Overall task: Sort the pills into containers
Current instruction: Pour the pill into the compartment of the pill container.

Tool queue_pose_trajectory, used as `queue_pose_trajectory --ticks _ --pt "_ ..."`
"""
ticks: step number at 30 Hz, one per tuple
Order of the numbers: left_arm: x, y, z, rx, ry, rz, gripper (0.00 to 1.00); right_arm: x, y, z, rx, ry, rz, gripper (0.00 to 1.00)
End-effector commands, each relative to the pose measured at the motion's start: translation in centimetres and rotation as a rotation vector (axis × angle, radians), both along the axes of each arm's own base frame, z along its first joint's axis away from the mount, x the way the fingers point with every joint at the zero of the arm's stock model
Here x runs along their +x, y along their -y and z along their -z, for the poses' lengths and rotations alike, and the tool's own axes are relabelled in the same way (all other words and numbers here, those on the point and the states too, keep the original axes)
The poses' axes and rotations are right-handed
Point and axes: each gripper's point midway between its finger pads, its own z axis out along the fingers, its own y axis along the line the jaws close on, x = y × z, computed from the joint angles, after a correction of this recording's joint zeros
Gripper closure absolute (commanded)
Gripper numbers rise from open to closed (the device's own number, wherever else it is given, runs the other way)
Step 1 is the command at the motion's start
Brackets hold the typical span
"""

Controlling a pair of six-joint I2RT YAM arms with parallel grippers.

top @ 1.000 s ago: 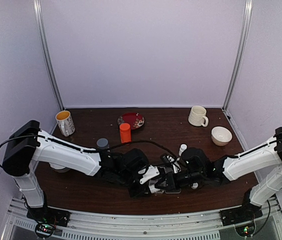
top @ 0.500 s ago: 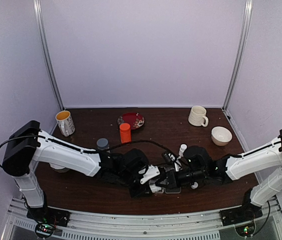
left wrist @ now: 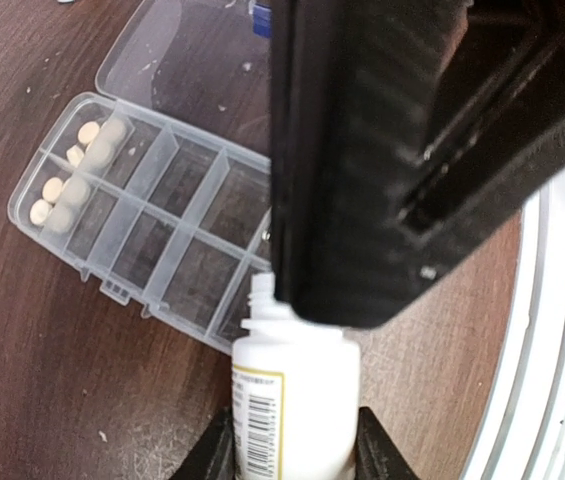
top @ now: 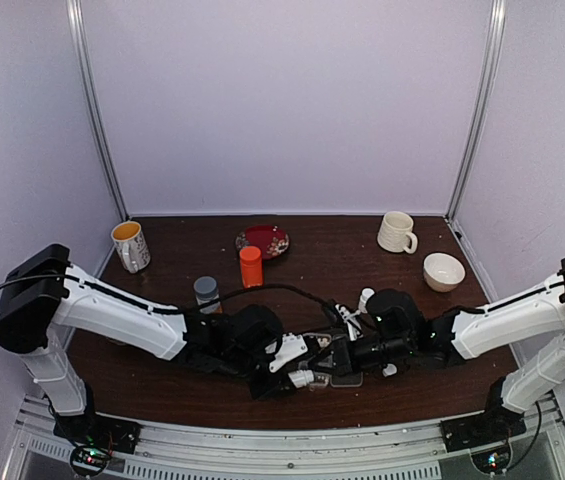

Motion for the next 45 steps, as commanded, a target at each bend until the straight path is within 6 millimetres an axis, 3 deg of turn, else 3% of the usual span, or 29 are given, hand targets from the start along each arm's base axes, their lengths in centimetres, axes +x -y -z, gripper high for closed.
queue_pose_trajectory --ticks 1,11,18,29,32,38,45 --pt "0.5 0.3 -1.7 -0.073 0.027 -0.032 1.0 0.0 -1.1 -1.6 0.043 0.025 -0.026 1.0" --pt "0.6 -0.2 -1.3 -0.043 0.016 -0.05 1.0 -0.6 -2.6 -1.4 0.045 0.017 -0.062 1.0" --pt "0.8 -0.1 -1.2 -0.03 0.015 -0.052 1.0 -0.5 -2.0 3.5 -0.097 -0.05 -0.037 1.0" --pt "0.7 0.2 -1.4 -0.03 0.013 -0.045 1.0 0.1 -2.5 -1.1 0.017 0.039 -0.025 1.0" --pt "0.7 0.3 -1.3 -0.019 0.006 -0.044 1.0 0.2 -2.6 -0.6 0.003 0.031 -0.023 1.0" --pt "0.6 0.3 -1.4 -0.007 -0.002 -0.039 1.0 0.1 -2.1 2.9 -0.116 -0.023 -0.025 1.0" --pt "0.5 0.3 -1.4 -0.002 -0.005 -0.036 1.0 0.8 -2.1 -0.4 -0.021 0.011 0.0 1.0"
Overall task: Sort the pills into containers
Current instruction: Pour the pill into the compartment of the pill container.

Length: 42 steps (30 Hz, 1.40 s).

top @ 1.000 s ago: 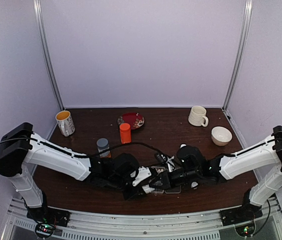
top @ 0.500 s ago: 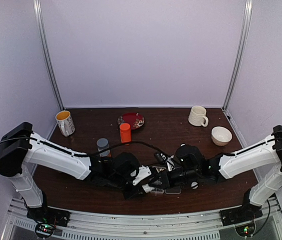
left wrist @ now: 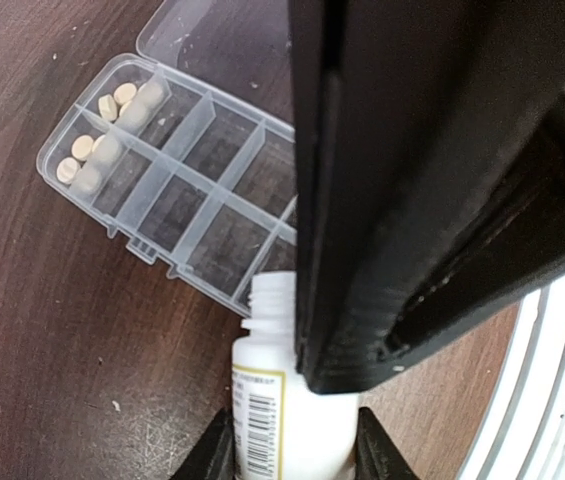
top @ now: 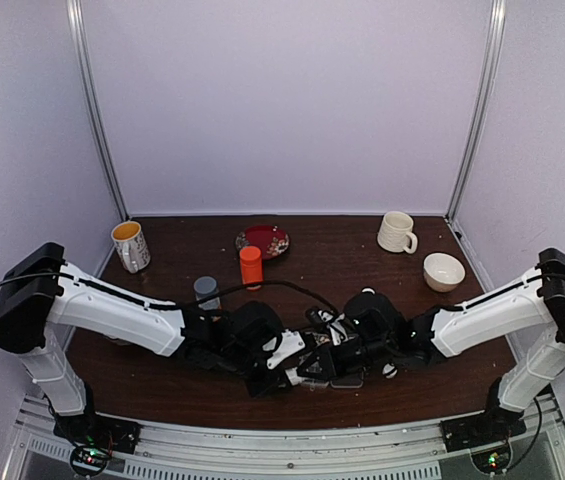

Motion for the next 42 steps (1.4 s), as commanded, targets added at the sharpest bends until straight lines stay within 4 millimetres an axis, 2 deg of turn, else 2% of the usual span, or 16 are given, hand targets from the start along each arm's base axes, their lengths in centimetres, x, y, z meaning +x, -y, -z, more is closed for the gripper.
queue_pose_trajectory --ticks 1,6,11,16,18,23,26,28,32,34,37,42 --pt "0.2 1.5 -1.1 -0.047 0.006 0.015 1.0 1.1 0.0 -2.8 0.065 0.053 0.031 1.0" --pt "0.2 1.5 -1.1 -0.04 0.004 0.015 1.0 1.2 0.0 -3.7 0.11 0.065 0.036 1.0" --pt "0.2 1.5 -1.0 -0.035 0.003 0.02 1.0 0.8 -0.2 -1.3 0.082 0.009 0.033 1.0" --pt "0.1 1.5 -0.9 -0.034 0.001 0.02 1.0 1.0 0.6 0.5 -0.015 0.009 0.038 1.0" --pt "0.1 1.5 -1.0 -0.036 0.003 0.02 1.0 1.0 0.7 0.2 -0.013 0.018 0.034 1.0" --pt "0.2 1.5 -0.9 -0.036 0.002 0.017 1.0 1.4 0.6 -3.3 0.076 0.073 0.048 1.0" --pt "0.1 1.5 -0.8 -0.035 0.001 0.017 1.0 1.5 0.7 -4.2 0.113 0.085 0.061 1.0" --pt "0.2 1.4 -0.8 -0.035 0.003 0.016 1.0 1.3 0.6 -3.6 0.118 0.068 0.059 1.0" --pt "0.2 1.5 -0.9 -0.039 0.004 0.018 1.0 0.8 0.5 -0.2 0.018 0.007 0.039 1.0" --pt "0.2 1.5 -0.8 -0.037 0.003 0.019 1.0 0.6 0.4 0.6 -0.004 -0.01 0.033 1.0" --pt "0.1 1.5 -0.8 -0.037 0.003 0.019 1.0 0.8 0.8 0.1 -0.001 0.01 0.043 1.0" --pt "0.1 1.5 -0.8 -0.036 0.002 0.018 1.0 1.3 1.3 -2.4 0.052 0.066 0.065 1.0"
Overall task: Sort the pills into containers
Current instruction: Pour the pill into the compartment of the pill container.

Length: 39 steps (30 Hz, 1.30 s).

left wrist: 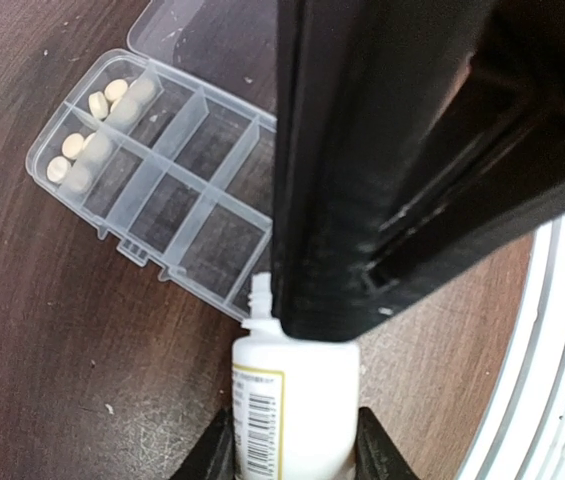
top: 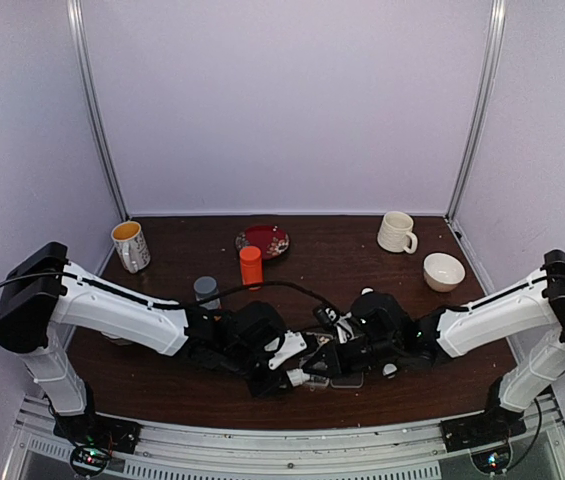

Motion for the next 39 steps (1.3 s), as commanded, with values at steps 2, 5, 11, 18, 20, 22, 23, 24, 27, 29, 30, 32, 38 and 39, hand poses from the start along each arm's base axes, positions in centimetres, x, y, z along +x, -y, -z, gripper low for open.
queue_pose_trajectory --ticks 2,5,11,18,20,22,23,24,27,29,30,32,38,39 --pt "0.2 1.3 -1.0 -0.05 0.015 0.015 1.0 0.7 0.1 -3.6 0.094 0.08 0.027 1.0" --pt "0.2 1.4 -1.1 -0.052 0.016 0.015 1.0 0.7 0.0 -4.0 0.133 0.084 0.031 1.0" --pt "0.2 1.4 -1.1 -0.05 0.015 0.015 1.0 -0.3 -1.0 0.2 0.035 -0.009 -0.009 1.0" --pt "0.2 1.4 -1.1 -0.048 0.013 0.017 1.0 0.3 -0.1 -0.8 0.03 0.033 0.017 1.0" --pt "0.2 1.4 -1.1 -0.05 0.013 0.016 1.0 0.5 0.1 -1.7 0.05 0.055 0.026 1.0" --pt "0.2 1.4 -1.1 -0.049 0.012 0.017 1.0 0.5 0.2 -2.4 0.066 0.071 0.025 1.0" --pt "0.2 1.4 -1.1 -0.049 0.012 0.017 1.0 0.5 0.1 -2.6 0.072 0.074 0.023 1.0" --pt "0.2 1.4 -1.1 -0.048 0.012 0.017 1.0 0.4 0.0 -2.8 0.081 0.074 0.02 1.0" --pt "0.2 1.5 -1.1 -0.044 0.01 0.019 1.0 0.3 -0.4 -2.1 0.086 0.054 0.01 1.0" --pt "0.1 1.5 -1.2 -0.041 0.008 0.021 1.0 0.1 -0.6 -0.9 0.058 0.027 0.002 1.0" --pt "0.1 1.5 -1.2 -0.04 0.007 0.02 1.0 0.1 -0.7 -0.3 0.042 0.015 0.0 1.0" --pt "0.1 1.5 -1.1 -0.039 0.005 0.022 1.0 -0.1 -0.7 0.6 0.021 -0.003 -0.003 1.0" --pt "0.1 1.6 -1.1 -0.035 0.002 0.023 1.0 0.2 -0.2 -0.1 0.028 0.02 0.01 1.0" --pt "0.2 1.6 -1.2 -0.035 0.003 0.022 1.0 0.3 0.0 -0.6 0.039 0.031 0.016 1.0"
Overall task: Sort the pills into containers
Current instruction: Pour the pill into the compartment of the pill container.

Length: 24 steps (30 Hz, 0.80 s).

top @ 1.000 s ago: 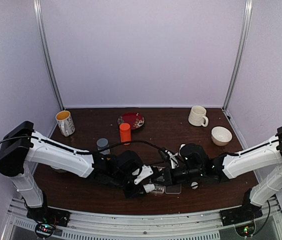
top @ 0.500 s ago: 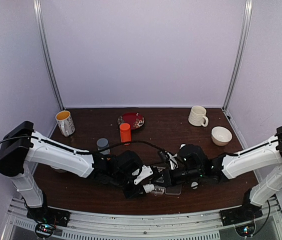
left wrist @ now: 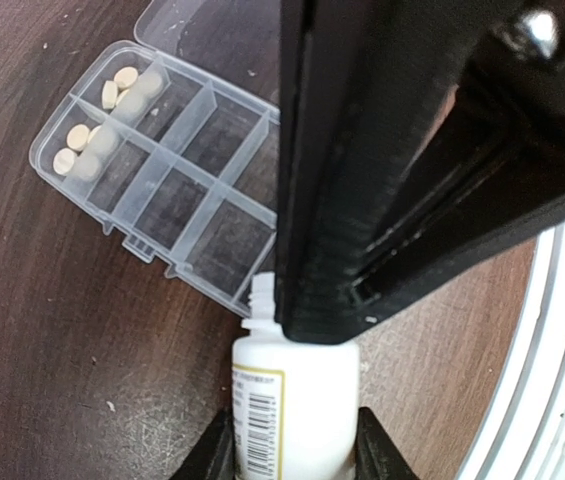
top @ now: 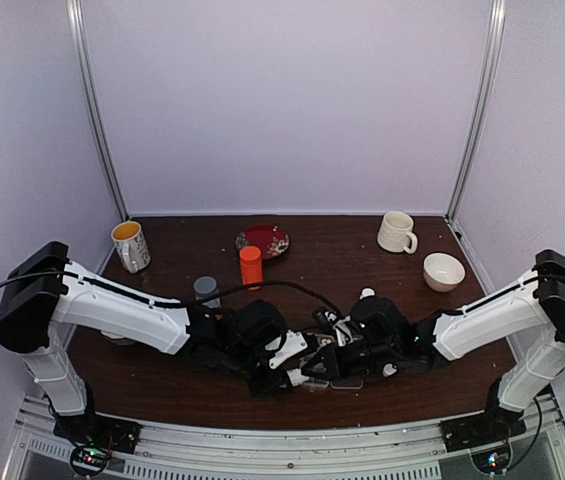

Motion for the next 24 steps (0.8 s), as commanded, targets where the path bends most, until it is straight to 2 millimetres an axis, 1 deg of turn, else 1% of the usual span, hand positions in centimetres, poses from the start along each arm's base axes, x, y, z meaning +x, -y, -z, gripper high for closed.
queue_pose_trajectory --ticks 1,4,6,11,15,19,22,24 --pt "0.2 1.7 -1.3 -0.053 0.01 0.023 1.0 0.4 0.4 -1.7 0.031 0.048 0.017 1.0" --pt "0.2 1.7 -1.3 -0.051 0.008 0.025 1.0 0.5 0.5 -2.9 0.068 0.079 0.019 1.0" --pt "0.1 1.8 -1.3 -0.05 0.007 0.027 1.0 0.4 0.4 -3.1 0.081 0.079 0.016 1.0" --pt "0.1 1.8 -1.3 -0.05 0.006 0.028 1.0 0.2 -0.2 -1.9 0.076 0.039 0.0 1.0" --pt "0.1 1.8 -1.3 -0.051 0.006 0.026 1.0 -0.1 -0.3 -0.2 0.014 0.008 -0.017 1.0" --pt "0.1 1.8 -1.3 -0.051 0.007 0.025 1.0 -0.2 -0.1 0.2 -0.009 0.006 -0.026 1.0" --pt "0.1 1.8 -1.2 -0.051 0.006 0.026 1.0 -0.1 0.1 -0.4 -0.008 0.019 -0.023 1.0" --pt "0.1 1.7 -1.2 -0.055 0.007 0.024 1.0 0.1 0.2 -1.5 0.014 0.034 -0.02 1.0"
